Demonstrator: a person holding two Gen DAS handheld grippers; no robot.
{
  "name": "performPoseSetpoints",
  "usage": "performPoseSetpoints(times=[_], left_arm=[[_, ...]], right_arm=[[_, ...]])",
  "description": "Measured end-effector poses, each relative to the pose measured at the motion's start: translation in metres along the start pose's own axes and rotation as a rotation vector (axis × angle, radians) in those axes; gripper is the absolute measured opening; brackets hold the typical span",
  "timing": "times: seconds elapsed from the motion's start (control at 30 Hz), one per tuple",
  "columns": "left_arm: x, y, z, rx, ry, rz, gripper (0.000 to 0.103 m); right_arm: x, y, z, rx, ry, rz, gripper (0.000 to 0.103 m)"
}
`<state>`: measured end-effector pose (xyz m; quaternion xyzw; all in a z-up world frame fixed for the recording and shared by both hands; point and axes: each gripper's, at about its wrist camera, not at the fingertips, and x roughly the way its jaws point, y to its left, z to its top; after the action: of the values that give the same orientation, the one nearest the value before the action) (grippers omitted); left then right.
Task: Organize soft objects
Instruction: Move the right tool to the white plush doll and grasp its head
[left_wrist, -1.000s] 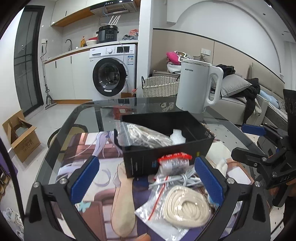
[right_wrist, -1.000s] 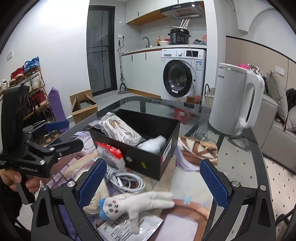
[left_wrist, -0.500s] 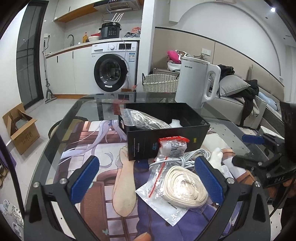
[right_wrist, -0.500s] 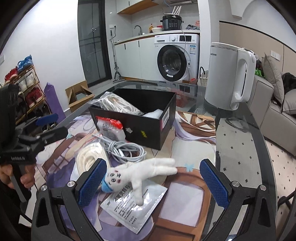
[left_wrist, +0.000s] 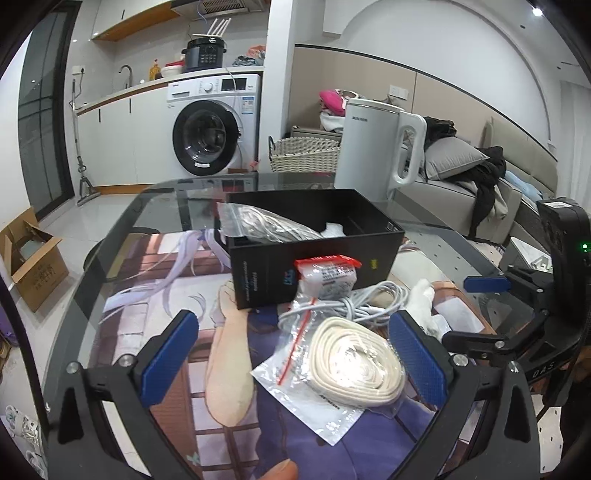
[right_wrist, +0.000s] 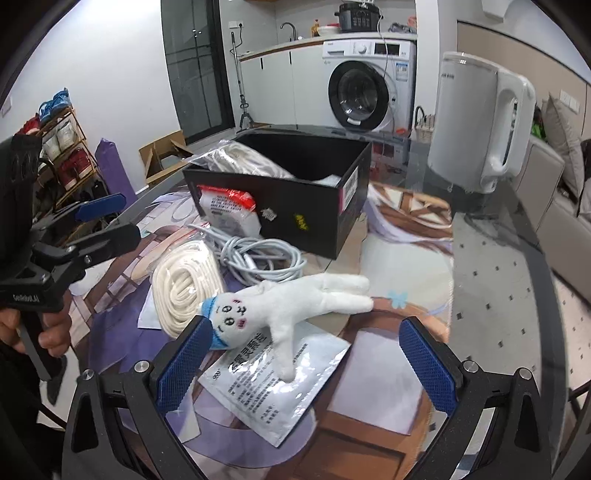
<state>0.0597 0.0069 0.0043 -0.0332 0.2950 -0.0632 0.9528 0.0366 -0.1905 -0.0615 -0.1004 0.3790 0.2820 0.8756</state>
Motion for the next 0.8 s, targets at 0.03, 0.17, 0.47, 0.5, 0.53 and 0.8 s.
performPoseSetpoints(times=[0.03,0.17,0.47,0.5,0.53,0.8], left_arm=[[0.0,-0.001,0.0,0.003,0.0,0.001,0.103],[-0.002,-0.004,0.0,0.015,-0.004,-0.008,0.103],[-0.007,-0.003,0.004,0.017,-0.02,0.003,0.103],[-0.008,-0.004,0.004,0.017,-0.02,0.0,0.103],[-0.008,-0.005,0.004,0.021,-0.019,0.002,0.103],[-0.002,-0.019,-0.002,0.072,0.007,-0.009,0.103]], right_arm=[[0.002,0.001,-0.001,-0.006,0.007,0.002,0.102],[0.005,0.004,-0.003,-0.011,0.015,0.003,0.102],[-0.012,0.003,0.003,-0.033,-0.002,0.001,0.102],[-0.013,0.004,0.003,-0.041,-0.002,-0.002,0.102],[-0.014,0.004,0.003,-0.049,0.004,0.0,0.102],[-0.008,0.005,-0.004,-0.073,0.035,0.006,0.102]])
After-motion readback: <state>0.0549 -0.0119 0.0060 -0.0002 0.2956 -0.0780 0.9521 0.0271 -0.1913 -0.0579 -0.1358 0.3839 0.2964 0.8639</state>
